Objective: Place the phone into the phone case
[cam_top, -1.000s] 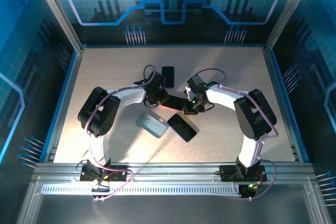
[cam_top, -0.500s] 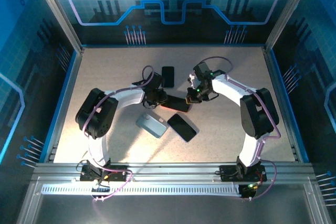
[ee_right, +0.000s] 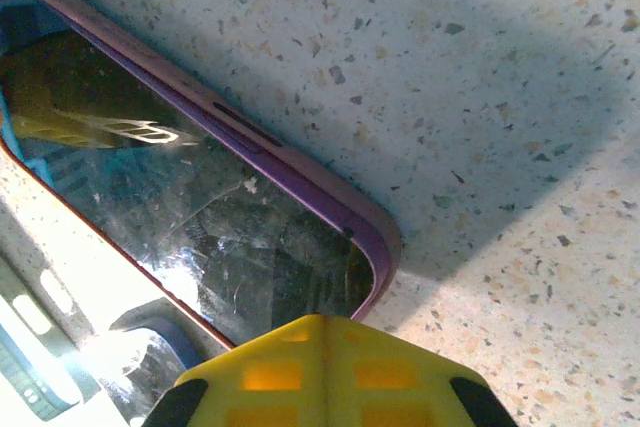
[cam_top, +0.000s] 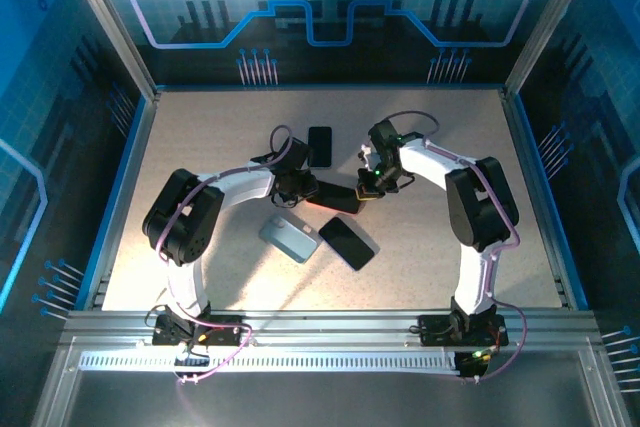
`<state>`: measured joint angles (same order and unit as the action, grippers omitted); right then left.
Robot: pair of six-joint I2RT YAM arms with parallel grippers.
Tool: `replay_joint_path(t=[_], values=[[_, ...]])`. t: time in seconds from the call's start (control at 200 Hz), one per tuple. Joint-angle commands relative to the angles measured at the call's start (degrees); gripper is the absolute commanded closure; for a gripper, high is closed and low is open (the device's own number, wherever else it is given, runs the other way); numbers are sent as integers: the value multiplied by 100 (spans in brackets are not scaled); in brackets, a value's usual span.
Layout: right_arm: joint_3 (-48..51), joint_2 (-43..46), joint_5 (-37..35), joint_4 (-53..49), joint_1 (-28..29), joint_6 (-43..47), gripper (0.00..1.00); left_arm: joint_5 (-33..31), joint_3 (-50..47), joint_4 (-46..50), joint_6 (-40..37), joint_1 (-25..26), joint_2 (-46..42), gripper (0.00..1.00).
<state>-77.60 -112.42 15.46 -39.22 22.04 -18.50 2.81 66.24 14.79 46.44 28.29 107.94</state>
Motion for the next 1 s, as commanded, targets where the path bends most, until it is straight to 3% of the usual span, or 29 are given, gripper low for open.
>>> replay_joint_path(t=[0.0, 0.996], values=[[-49, -133, 51, -75, -91, 84, 100, 88, -61, 169, -3, 11, 60, 77], [-209, -107, -15, -42, -221, 101, 100, 73, -16, 262, -3, 18, 122, 77]])
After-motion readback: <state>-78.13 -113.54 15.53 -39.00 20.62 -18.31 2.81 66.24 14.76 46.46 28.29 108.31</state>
